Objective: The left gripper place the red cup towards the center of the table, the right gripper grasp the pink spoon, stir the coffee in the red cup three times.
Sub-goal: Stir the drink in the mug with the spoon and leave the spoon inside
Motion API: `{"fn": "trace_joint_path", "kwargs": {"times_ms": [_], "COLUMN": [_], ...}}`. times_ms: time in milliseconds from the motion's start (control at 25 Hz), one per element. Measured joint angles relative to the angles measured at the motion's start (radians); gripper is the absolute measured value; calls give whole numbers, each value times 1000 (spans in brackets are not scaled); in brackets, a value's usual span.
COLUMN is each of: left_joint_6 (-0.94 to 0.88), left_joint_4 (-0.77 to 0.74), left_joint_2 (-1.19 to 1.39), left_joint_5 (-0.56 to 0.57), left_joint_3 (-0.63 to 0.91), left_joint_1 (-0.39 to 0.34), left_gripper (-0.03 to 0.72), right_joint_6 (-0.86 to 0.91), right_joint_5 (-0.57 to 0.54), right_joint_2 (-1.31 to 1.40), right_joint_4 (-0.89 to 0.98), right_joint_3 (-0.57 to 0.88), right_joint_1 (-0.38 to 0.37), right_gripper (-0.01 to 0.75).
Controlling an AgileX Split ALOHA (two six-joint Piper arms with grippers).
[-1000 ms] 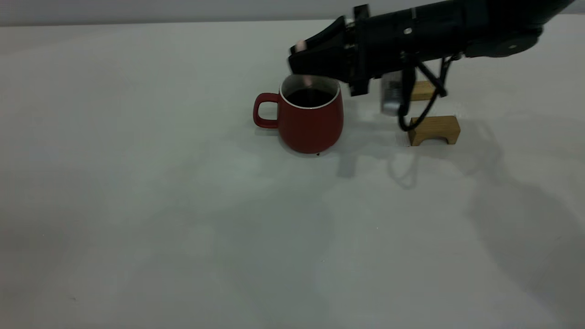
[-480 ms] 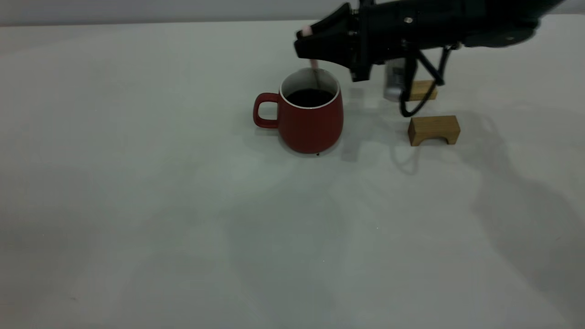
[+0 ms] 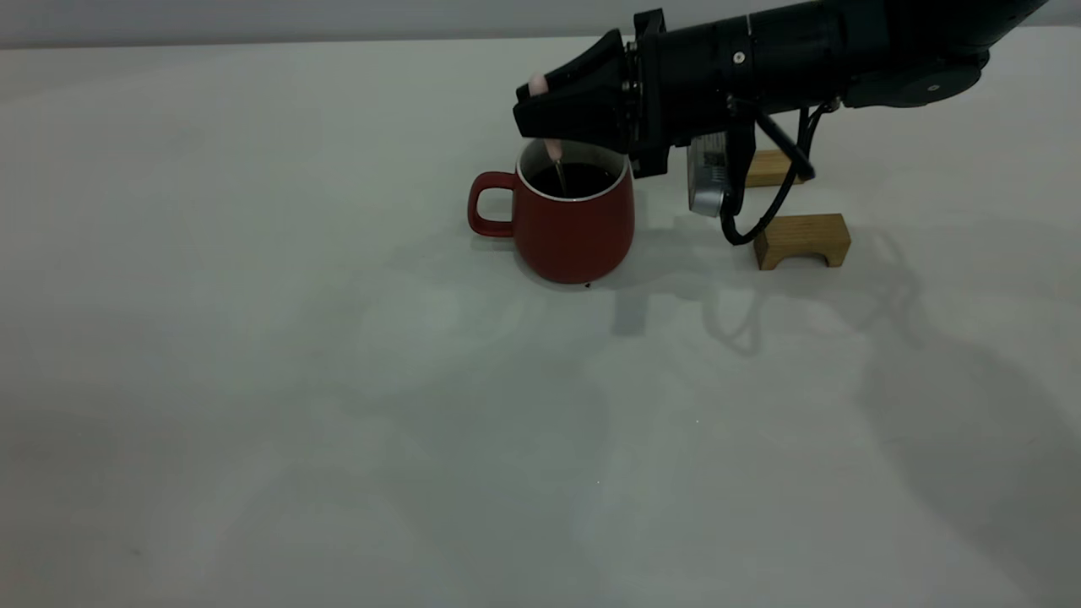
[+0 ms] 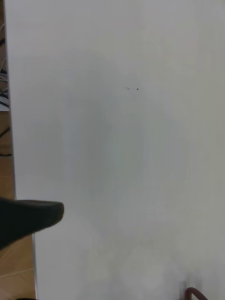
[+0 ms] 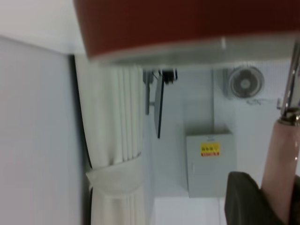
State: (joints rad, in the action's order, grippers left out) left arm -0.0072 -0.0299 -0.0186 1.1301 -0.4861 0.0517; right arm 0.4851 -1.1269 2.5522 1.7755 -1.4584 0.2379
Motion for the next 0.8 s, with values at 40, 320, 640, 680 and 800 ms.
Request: {"fn": "trace_joint_path", "kwargs": {"times_ms": [40,320,640,680,800], "left_joint_6": [0,0,0,0,0], "left_joint_4": [0,0,0,0,0], "left_joint_2": [0,0,0,0,0], "left_joint_5": [0,0,0,0,0], "left_joint_3": [0,0,0,0,0], "left_joint_1": [0,0,0,0,0], "left_gripper": [482,482,482,482,482], "right_joint_6": [-8,-314,-586,-598,-619], "right_joint_5": [-6,-13,-14,-14,10], "right_joint_2": [0,0,-68,-89,-153], "right_joint_4": [0,-7,-235,-275,-480], "right_joint_3": [0,0,1,1,1], "right_joint_1": [-1,-8,-8,-8,-8], "right_gripper": [160,444,515,510,476]}}
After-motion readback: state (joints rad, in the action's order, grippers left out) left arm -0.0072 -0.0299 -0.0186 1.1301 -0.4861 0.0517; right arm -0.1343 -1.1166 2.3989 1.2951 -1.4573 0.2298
